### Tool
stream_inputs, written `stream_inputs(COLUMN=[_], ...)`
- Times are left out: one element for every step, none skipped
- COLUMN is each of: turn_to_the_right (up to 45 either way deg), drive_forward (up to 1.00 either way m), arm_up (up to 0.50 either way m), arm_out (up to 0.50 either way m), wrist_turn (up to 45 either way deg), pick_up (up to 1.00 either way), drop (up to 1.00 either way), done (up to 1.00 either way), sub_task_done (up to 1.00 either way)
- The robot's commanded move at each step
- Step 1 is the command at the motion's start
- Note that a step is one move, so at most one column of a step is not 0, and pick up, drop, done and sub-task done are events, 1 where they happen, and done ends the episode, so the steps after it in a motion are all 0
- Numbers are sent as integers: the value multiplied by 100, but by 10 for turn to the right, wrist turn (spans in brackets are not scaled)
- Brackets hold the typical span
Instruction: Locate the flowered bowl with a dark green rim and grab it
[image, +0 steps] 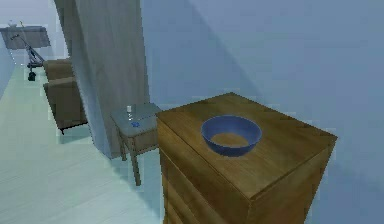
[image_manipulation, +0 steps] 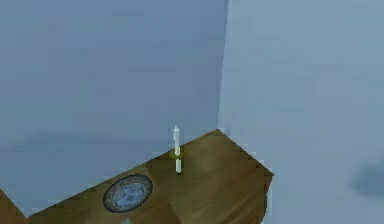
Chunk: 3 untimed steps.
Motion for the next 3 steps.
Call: stream_inputs(turn_to_the_right=[-180,0,0], drive_forward=[0,0,0], arm_up=[0,50,22], arm_out=[0,0,0], wrist_turn=[0,0,0], pick_up=[0,0,0], drop=[0,0,0], done=[0,0,0], sub_task_done=[0,0,0])
